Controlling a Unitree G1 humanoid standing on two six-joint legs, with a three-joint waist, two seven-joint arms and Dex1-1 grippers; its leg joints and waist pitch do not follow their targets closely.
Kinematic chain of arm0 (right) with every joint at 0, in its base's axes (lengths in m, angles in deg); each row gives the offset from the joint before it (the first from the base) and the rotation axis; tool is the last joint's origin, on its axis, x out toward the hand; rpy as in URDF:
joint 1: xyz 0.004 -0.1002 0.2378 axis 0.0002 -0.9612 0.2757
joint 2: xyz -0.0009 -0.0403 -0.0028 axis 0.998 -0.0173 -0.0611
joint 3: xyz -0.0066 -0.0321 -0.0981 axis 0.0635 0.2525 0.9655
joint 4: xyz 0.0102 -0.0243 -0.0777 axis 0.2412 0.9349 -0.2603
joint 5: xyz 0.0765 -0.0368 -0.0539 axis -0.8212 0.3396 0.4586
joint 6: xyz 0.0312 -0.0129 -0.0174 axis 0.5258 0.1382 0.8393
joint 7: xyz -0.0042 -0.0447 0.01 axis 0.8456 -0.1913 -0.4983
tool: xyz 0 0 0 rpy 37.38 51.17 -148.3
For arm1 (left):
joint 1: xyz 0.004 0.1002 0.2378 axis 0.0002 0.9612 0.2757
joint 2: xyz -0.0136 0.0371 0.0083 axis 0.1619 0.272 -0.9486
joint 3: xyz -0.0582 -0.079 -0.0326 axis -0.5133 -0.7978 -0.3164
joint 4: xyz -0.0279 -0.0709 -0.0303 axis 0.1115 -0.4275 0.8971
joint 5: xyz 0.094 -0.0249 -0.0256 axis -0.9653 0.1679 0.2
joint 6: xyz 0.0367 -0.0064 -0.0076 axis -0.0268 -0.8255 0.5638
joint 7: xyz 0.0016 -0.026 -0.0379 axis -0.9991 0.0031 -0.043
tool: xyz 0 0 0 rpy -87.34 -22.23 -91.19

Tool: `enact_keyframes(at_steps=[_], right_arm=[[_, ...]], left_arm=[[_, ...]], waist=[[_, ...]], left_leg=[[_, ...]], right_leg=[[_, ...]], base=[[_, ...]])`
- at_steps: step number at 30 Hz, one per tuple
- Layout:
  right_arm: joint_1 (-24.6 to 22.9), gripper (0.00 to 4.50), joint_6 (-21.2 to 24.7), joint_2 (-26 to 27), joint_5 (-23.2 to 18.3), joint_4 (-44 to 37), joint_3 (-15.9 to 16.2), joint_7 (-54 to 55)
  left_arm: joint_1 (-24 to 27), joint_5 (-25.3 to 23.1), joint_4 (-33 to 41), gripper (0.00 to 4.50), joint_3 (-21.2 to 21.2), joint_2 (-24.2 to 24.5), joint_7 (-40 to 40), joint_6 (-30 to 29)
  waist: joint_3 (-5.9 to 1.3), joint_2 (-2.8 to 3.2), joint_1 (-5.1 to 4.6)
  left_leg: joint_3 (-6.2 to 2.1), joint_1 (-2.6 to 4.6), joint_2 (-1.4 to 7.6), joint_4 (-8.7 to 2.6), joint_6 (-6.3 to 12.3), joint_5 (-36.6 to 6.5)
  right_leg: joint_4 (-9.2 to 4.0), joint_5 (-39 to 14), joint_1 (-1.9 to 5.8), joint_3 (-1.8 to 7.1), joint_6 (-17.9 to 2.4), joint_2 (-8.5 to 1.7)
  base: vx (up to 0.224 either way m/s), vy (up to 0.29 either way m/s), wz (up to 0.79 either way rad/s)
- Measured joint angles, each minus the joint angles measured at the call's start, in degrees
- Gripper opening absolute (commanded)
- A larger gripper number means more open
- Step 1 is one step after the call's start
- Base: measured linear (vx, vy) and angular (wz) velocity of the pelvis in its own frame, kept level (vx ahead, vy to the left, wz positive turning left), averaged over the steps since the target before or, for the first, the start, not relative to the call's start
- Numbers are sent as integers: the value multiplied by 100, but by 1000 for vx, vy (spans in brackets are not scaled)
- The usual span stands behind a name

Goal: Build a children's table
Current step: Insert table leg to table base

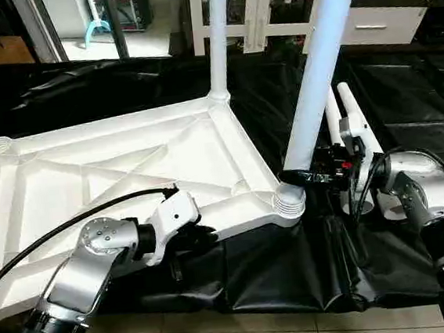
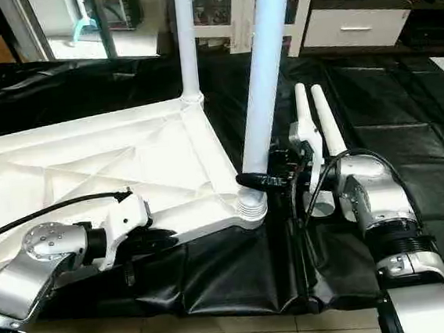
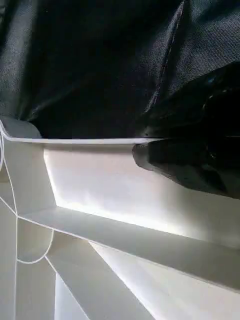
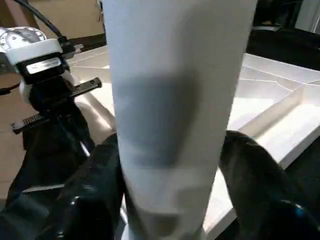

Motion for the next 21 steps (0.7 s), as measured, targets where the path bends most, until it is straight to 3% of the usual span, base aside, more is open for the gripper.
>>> enact_keyframes(at_steps=[9,13,21], right_arm=[[-191,283,285,-7,-63,-611,103,-163],[-497,283,478,-40,-175,-1203,125,-180],[-805,283,729,-237,-274,-1610,154,-195]], left_arm=[[43,158,-12,0,-69,140,398,155],[16,248,-127,0,-76,254,664,293],[-85,253,-366,0,-77,276,883,484]], waist=[[6,10,19],[14,22,87],[29,45,92]], left_leg=[[-2,-10,1,0,0,0],[-3,-10,2,-1,-1,-1],[1,-14,-1,-1,-31,-19]], right_leg=[[-1,-7,-7,-1,11,0],[-2,-9,-7,-2,15,1],[-3,-9,-1,10,16,0]], base=[[0,0,0],[0,0,0],[0,0,0]])
